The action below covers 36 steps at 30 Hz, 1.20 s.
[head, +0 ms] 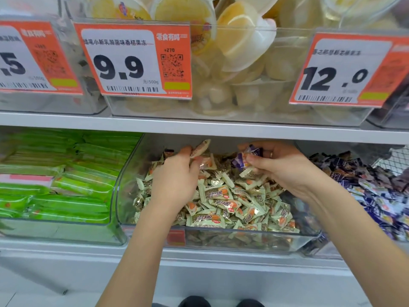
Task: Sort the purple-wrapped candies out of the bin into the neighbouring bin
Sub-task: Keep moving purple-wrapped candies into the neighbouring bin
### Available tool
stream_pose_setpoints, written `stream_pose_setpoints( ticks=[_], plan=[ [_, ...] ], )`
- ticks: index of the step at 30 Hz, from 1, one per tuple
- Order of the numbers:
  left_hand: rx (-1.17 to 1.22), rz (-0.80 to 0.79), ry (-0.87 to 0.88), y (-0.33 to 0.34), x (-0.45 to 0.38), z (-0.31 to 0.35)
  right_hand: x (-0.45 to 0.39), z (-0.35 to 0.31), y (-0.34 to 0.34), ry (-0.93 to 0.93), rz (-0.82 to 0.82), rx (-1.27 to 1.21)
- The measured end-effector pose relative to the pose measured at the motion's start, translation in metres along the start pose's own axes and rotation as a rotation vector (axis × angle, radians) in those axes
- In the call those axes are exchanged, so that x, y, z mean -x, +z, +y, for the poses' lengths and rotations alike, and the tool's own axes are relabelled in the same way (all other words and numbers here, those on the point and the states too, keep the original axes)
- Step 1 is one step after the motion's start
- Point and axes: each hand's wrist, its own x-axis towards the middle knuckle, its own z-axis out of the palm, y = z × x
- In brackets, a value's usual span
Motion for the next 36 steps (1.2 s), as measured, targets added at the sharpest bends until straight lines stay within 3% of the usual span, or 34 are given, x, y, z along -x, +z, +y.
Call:
stream_pose_setpoints(
  ticks=[4,7,10,12,14,16,18,23,25,28,32,36],
  plan=[
    [-0.048,0.024,-0.107,-0.003,0.003,0.002,0.009,0.0,-0.001,0.05,-0.018,-0.445],
    [-0.14,0.087,-0.071,-0.005,0.005,0.007,0.014,-0.005,-0.002,0.093,0.007,-0.742],
    [-0.115,0.107,0.168,-0.002,0.013,0.021,0.017,-0.007,0.003,0.121,-0.021,-0.841],
    [-0.017,-0.02,0.267,0.005,0.021,0.032,0.018,-0.005,0.007,0.131,-0.022,-0.862],
    [0.106,-0.126,0.271,0.016,0.024,0.038,0.019,-0.007,0.012,0.135,-0.04,-0.876],
    [0.232,-0.098,0.234,0.022,0.021,0.041,0.02,-0.01,0.016,0.121,-0.021,-0.87],
    [0.316,-0.033,0.155,0.022,0.016,0.04,0.026,-0.013,0.013,0.057,0.083,-0.746],
    [0.12,-0.04,0.085,0.019,0.015,0.026,0.063,-0.011,-0.034,-0.259,0.693,0.186],
    [0.028,-0.026,0.12,0.019,0.018,0.027,0.075,-0.001,-0.056,-0.226,0.787,0.428],
    [-0.104,0.013,0.158,0.022,0.022,0.03,0.081,0.01,-0.07,-0.063,0.657,0.606],
    [-0.214,-0.11,0.216,0.031,0.034,0.034,0.069,0.001,-0.044,-0.235,0.583,0.635],
    [-0.287,-0.161,0.26,0.032,0.039,0.031,0.01,0.002,0.002,-0.268,0.276,0.619]
  ],
)
